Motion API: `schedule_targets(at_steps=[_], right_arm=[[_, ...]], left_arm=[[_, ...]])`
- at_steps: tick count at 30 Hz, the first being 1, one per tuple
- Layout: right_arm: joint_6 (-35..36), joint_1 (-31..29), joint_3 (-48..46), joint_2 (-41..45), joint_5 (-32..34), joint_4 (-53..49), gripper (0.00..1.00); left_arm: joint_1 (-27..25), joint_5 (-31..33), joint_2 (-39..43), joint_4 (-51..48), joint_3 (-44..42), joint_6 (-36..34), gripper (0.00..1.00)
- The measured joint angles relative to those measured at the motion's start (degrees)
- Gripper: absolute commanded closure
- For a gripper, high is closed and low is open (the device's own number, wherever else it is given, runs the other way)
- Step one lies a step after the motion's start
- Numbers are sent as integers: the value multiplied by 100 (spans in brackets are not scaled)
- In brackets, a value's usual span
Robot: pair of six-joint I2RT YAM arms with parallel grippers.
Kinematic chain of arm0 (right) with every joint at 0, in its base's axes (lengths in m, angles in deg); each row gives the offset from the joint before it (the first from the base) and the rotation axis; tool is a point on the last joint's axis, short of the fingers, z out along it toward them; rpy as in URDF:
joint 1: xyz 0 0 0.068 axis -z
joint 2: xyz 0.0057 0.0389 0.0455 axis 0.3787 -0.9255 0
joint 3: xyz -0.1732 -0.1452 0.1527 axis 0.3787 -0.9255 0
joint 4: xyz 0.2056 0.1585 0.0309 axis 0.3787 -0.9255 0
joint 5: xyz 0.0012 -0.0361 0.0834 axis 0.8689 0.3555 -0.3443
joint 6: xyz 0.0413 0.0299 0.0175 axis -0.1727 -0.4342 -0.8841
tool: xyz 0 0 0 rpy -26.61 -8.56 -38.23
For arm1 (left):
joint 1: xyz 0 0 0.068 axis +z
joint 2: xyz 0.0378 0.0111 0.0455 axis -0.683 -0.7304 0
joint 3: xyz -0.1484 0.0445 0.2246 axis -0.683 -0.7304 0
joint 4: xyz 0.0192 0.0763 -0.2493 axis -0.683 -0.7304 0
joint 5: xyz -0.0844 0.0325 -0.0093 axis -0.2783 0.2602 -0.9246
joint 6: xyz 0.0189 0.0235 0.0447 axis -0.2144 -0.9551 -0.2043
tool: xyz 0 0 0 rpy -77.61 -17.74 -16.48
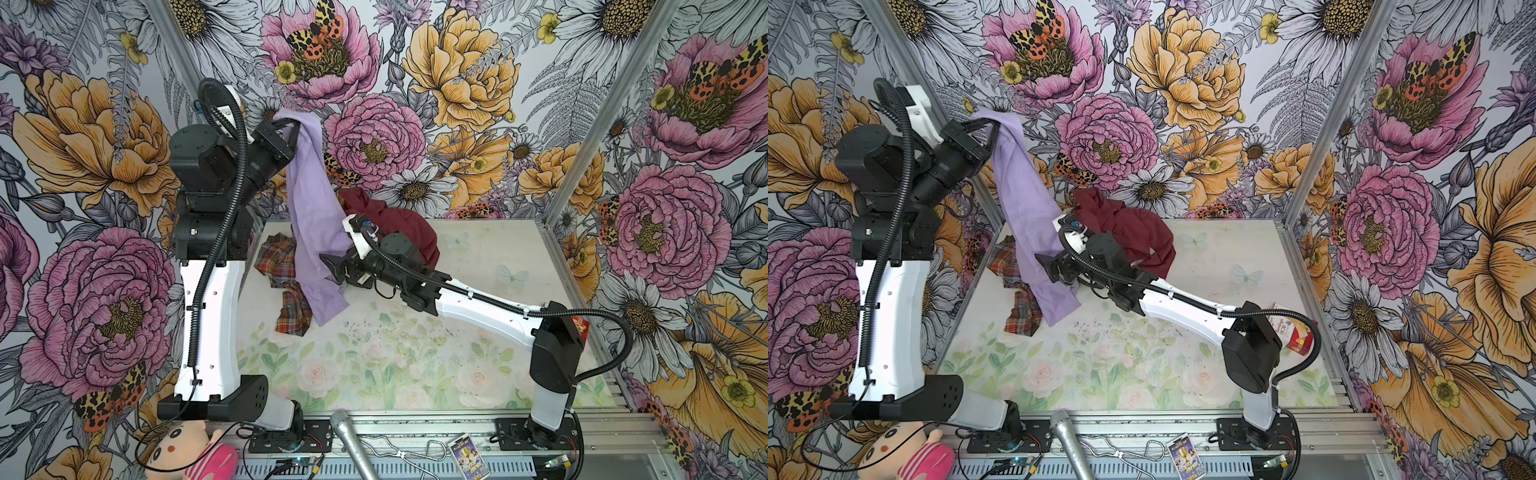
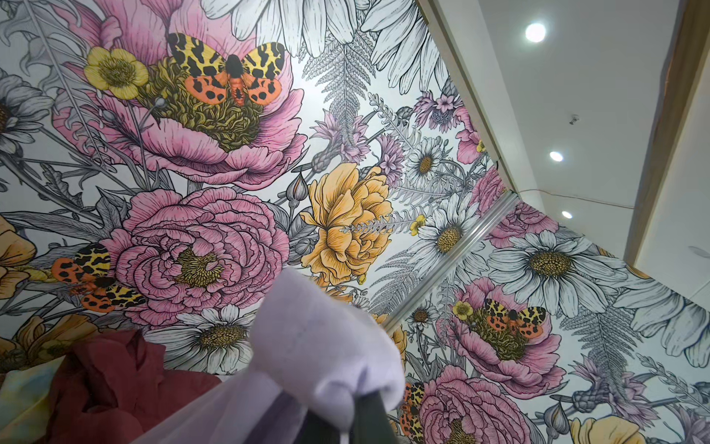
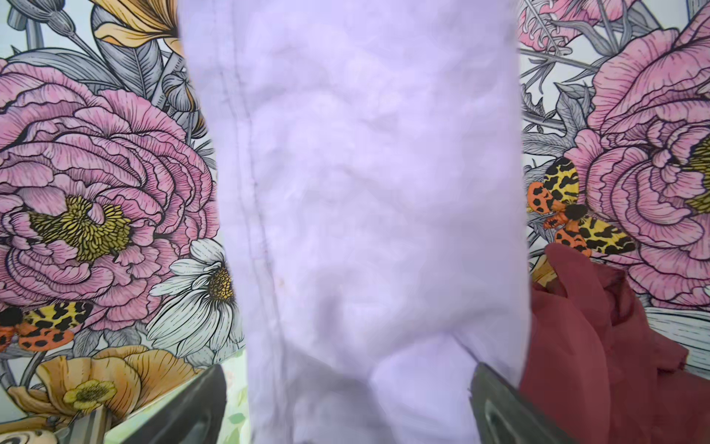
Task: Pick out a specific cloth from the pile
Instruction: 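Grasp the hanging lavender shirt with the right gripper beside the left gripper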
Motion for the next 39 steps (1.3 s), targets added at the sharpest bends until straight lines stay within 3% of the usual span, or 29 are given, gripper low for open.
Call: schedule_targets(at_steps=[11, 14, 15, 16, 17, 20, 22, 23, 28, 34, 39], right_arm=[[-588, 105, 1067, -1187, 1257, 831, 1], [-704, 166, 1576, -1567, 1276, 916, 7], [-741, 168, 1733, -1676, 1276, 929, 16], [-796, 184, 1910, -1797, 1279, 929, 34], [-848, 199, 2074, -1897, 1281, 922, 45], [-988, 227, 2376, -2044, 1270, 901, 65], [-1049, 256, 2450, -2048, 1235, 887, 95], [-1099, 269, 2472, -2046, 1231, 887, 100], [-1762, 374, 2415, -1980, 1228, 844, 100], [-3211, 726, 2232, -1703, 1187, 669, 100], [-4476, 988, 2221, -1436, 1196, 575, 100]], left_arm=[[-415, 4, 168, -48, -509, -101, 100], [-588, 11, 227, -48, -603, -146, 100], [-636, 11, 236, -48, -619, -151, 100], [-693, 9, 249, -46, -645, -155, 100], [-750, 9, 275, -46, -695, -168, 100], [-817, 9, 376, -42, -874, -186, 100], [-811, 9, 472, -39, -1023, -199, 100], [-785, 9, 535, -39, -1110, -201, 100], [-413, -2, 866, 42, -1609, -234, 100], [81, -101, 1220, 363, -2597, -214, 100], [166, -170, 1381, 645, -3447, -229, 100]])
